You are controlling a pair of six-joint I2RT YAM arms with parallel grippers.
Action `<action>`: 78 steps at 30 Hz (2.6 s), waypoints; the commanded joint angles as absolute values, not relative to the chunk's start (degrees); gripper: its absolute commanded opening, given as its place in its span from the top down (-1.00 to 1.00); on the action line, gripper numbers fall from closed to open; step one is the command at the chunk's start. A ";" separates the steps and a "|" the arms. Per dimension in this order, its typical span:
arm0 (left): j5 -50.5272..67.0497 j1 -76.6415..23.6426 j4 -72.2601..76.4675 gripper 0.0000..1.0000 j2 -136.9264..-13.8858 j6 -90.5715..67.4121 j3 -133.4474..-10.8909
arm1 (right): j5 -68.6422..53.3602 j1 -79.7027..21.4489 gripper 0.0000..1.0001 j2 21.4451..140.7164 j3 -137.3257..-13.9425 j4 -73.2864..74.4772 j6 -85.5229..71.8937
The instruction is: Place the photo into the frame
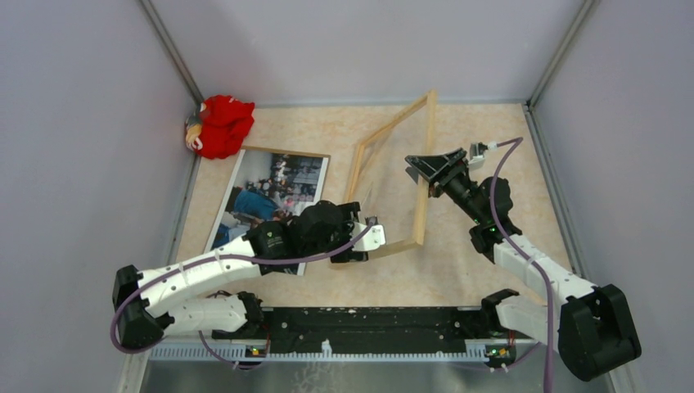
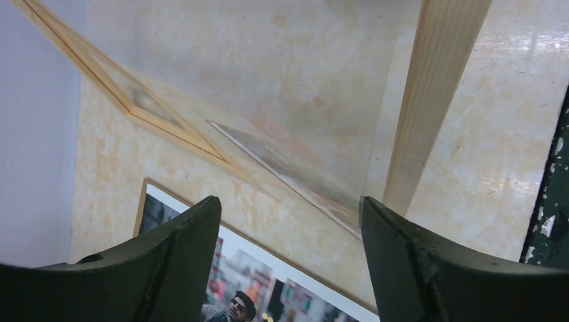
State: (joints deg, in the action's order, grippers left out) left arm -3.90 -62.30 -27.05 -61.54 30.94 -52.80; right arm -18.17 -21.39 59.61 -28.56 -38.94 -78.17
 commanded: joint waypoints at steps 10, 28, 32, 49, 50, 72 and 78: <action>-16.01 -62.67 -24.33 0.20 -60.78 38.53 -49.75 | -16.52 -22.12 -0.35 57.31 -31.96 -38.35 -77.79; -25.98 -62.67 -6.91 1.00 -60.78 58.51 -43.69 | -15.78 -20.19 -0.36 47.59 -24.66 -28.59 -78.86; -26.13 -62.68 -2.58 1.00 -59.25 65.49 -41.57 | -16.04 -17.87 -0.35 42.14 -23.01 -18.31 -77.00; -23.89 -58.36 -4.69 1.00 -52.96 79.55 -43.68 | -14.68 -13.82 -0.36 28.65 -18.37 8.35 -67.26; -22.85 -58.02 -7.96 1.00 -52.25 79.16 -44.98 | -14.30 -13.85 -0.36 28.58 -18.29 9.25 -66.42; -24.23 -47.89 -22.55 1.00 -63.08 81.27 -80.45 | -4.56 -13.71 0.45 70.55 -45.37 21.19 -23.71; -23.52 -43.66 -19.28 1.00 -62.67 83.25 -80.48 | -2.56 -13.72 0.30 83.08 -51.33 23.95 -20.04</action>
State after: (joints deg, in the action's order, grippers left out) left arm -21.89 -46.11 -24.56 -63.07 81.23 -79.35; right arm -6.76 -13.98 77.41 -47.35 21.26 -27.42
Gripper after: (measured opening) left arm 0.006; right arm 0.334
